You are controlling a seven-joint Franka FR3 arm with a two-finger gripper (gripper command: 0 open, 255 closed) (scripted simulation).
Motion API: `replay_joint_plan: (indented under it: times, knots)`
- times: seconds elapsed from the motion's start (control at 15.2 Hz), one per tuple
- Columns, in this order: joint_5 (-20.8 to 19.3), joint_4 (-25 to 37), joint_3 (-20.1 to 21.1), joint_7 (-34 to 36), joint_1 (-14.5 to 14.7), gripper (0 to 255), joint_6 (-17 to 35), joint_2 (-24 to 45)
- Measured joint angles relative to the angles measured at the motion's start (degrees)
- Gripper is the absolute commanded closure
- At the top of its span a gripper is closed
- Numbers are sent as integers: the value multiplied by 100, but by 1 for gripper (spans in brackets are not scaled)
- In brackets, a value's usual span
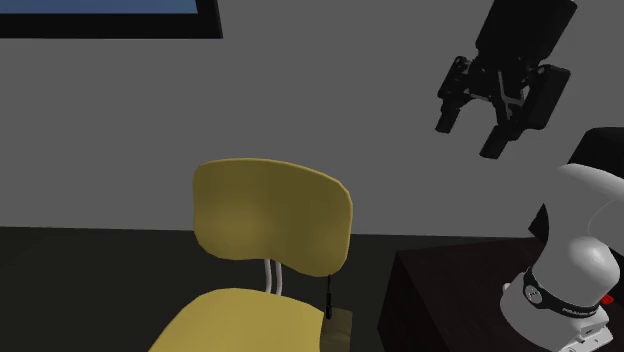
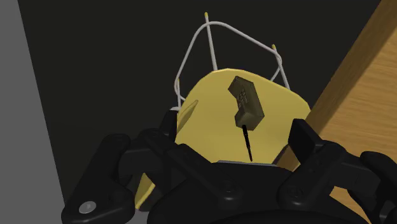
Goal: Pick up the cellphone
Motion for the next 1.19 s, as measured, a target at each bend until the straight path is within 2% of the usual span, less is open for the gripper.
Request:
replay_joint_plan:
  times: [0.13,0.53,0.86,1.19]
  knots:
    - [20,-65,48,102,-22,0,66,16]
    - [281,-363,655,1402,-223,0,814,643]
    - [442,-379,1208,2624,-408,0,1517,1484]
    - [442,-315,1614,3749,-639,0,2237,2437]
